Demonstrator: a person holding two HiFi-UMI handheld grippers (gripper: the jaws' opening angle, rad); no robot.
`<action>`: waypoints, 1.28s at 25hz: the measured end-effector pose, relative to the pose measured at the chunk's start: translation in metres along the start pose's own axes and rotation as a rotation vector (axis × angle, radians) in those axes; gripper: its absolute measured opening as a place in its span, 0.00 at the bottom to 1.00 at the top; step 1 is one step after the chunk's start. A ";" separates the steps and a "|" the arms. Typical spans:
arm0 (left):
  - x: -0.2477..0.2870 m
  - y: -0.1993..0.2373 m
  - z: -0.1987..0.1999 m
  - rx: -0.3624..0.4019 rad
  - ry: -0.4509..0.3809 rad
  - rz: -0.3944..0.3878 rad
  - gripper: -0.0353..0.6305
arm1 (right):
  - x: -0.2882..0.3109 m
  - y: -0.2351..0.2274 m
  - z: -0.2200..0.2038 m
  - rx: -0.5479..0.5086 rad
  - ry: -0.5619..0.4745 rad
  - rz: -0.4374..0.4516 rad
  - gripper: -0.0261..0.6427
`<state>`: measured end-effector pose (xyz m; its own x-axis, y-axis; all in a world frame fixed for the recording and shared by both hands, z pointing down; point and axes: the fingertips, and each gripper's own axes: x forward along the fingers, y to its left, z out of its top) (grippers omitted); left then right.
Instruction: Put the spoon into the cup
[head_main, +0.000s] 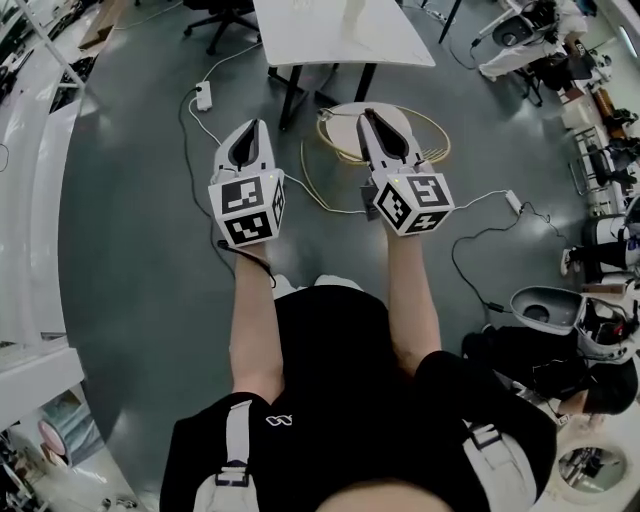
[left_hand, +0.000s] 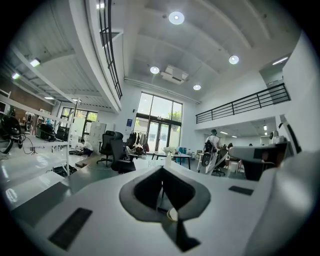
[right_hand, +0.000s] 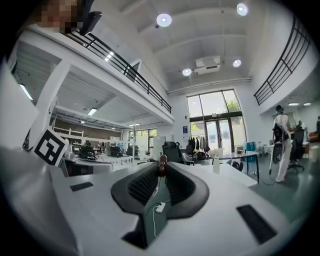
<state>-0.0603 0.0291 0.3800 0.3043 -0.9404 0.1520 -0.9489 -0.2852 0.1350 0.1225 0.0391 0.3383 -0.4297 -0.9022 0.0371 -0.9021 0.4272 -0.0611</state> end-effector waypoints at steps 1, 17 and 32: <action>0.001 0.004 0.002 -0.013 -0.002 0.004 0.08 | 0.001 0.002 0.002 -0.008 0.004 0.001 0.12; -0.001 0.056 -0.001 -0.137 -0.025 0.060 0.08 | 0.026 -0.001 0.006 -0.039 0.020 0.004 0.12; 0.029 0.076 0.033 -0.091 -0.063 0.027 0.08 | 0.090 0.012 0.025 -0.022 -0.020 0.071 0.12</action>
<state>-0.1261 -0.0257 0.3626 0.2698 -0.9582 0.0952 -0.9444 -0.2440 0.2205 0.0735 -0.0387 0.3155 -0.4924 -0.8703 0.0135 -0.8699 0.4915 -0.0407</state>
